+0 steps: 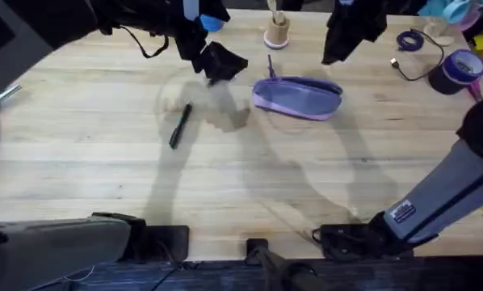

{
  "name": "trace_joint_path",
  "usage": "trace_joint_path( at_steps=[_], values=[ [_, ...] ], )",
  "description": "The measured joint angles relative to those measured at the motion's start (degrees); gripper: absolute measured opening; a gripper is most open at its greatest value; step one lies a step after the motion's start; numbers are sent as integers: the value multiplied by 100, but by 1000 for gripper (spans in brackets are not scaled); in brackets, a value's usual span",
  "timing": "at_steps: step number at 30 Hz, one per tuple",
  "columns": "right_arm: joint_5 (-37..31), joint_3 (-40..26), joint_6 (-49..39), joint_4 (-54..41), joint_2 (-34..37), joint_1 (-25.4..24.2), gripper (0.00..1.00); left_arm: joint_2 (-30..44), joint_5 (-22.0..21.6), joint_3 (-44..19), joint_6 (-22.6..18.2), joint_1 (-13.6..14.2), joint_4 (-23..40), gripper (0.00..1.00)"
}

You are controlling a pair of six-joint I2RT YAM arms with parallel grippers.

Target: Unzip the bag, pick up the pens from the table one at a time and place them inside, then zip the bag closed.

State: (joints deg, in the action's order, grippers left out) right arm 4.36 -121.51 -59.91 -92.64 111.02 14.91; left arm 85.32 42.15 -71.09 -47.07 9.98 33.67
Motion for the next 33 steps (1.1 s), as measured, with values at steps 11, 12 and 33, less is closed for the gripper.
trace_joint_path(
  at_steps=[11,12,33],
  values=[
    [148,1105,-182,655,0,-133,31,0,0,0,0,0,0,993],
    [150,1184,-185,754,0,-133,30,0,0,0,0,0,0,993],
    [172,1755,-187,1713,517,-133,30,0,0,0,0,0,0,993]
  ],
)
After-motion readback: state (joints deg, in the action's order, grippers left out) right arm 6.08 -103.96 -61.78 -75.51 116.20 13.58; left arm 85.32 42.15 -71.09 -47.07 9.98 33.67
